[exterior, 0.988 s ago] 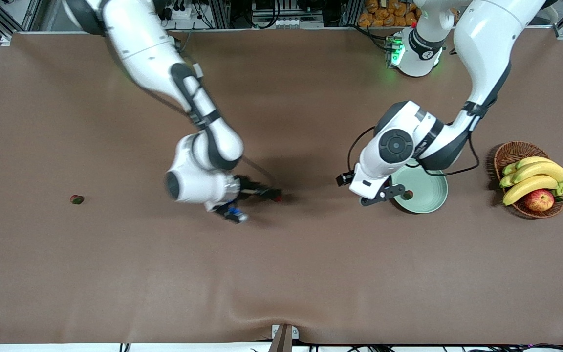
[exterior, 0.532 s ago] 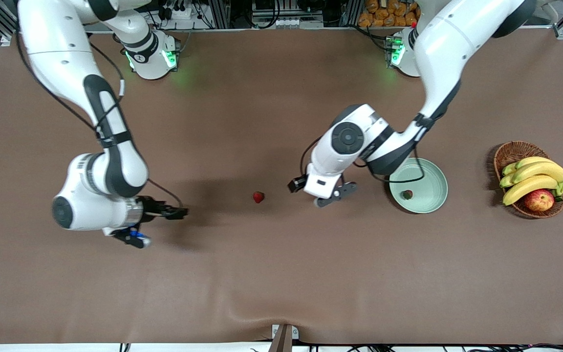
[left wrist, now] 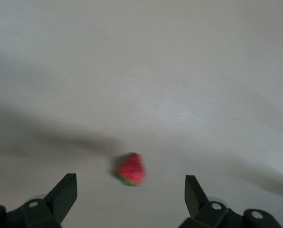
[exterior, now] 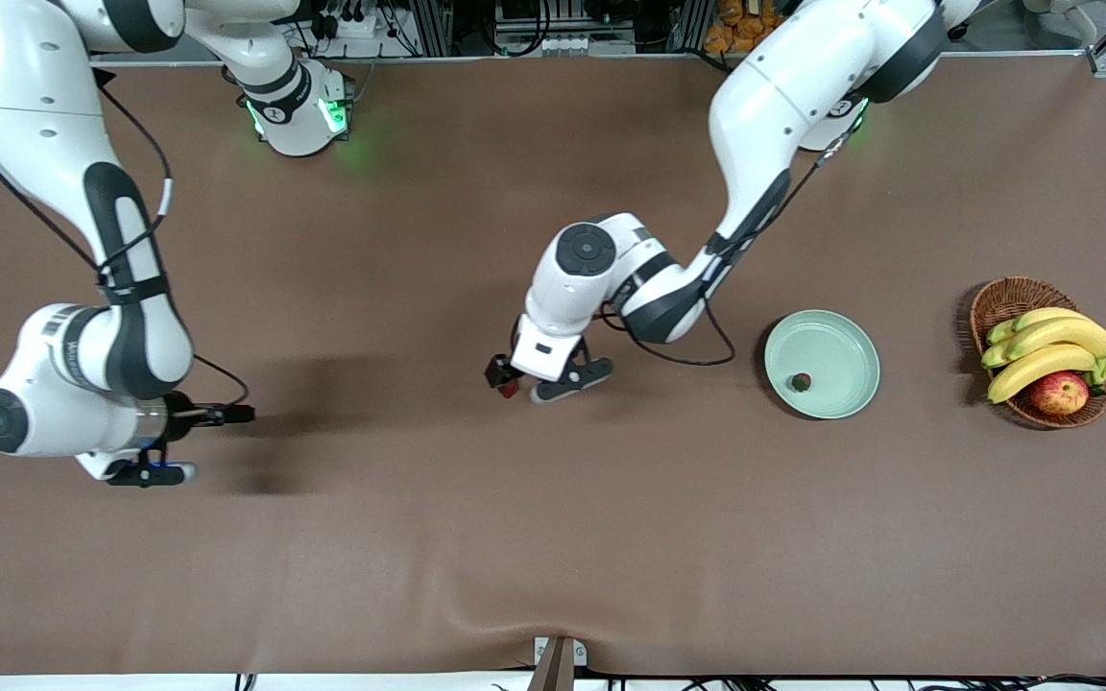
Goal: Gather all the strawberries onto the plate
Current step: 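Grasp the strawberry with the left gripper while the right gripper withdraws, then place the strawberry on the plate with the left gripper while the right gripper grasps another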
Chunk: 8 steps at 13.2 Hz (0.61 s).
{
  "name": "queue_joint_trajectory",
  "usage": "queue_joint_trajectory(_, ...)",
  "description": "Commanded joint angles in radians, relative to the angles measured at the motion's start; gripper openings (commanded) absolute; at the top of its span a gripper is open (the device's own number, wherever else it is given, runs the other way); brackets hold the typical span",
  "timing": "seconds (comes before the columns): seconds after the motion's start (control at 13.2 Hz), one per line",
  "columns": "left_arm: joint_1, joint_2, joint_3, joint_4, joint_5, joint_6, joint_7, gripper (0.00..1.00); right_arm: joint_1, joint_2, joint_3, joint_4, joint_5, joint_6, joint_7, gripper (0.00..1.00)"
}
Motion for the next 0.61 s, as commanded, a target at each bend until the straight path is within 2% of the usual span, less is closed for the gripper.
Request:
queue_joint_trajectory(0.0, -0.047, 0.067, 0.042, 0.071, -0.009, 0.076, 0.010, 0.98, -0.040, -0.017, 0.021, -0.027, -0.038, 0.014, -0.047, 1.00)
queue_joint_trajectory(0.08, -0.065, 0.075, 0.073, 0.071, -0.009, 0.080, 0.018, 0.95, -0.051, -0.015, 0.020, -0.028, -0.050, 0.014, -0.049, 1.00)
queue_joint_trajectory(0.23, -0.102, 0.090, 0.119, 0.071, -0.009, 0.119, 0.061, 0.90, -0.092, -0.005, 0.021, -0.028, -0.132, 0.027, -0.064, 1.00)
queue_joint_trajectory(0.53, -0.114, 0.113, 0.123, 0.067, -0.005, 0.120, 0.099, 0.79, -0.180, 0.020, 0.021, -0.027, -0.160, 0.043, -0.197, 1.00)
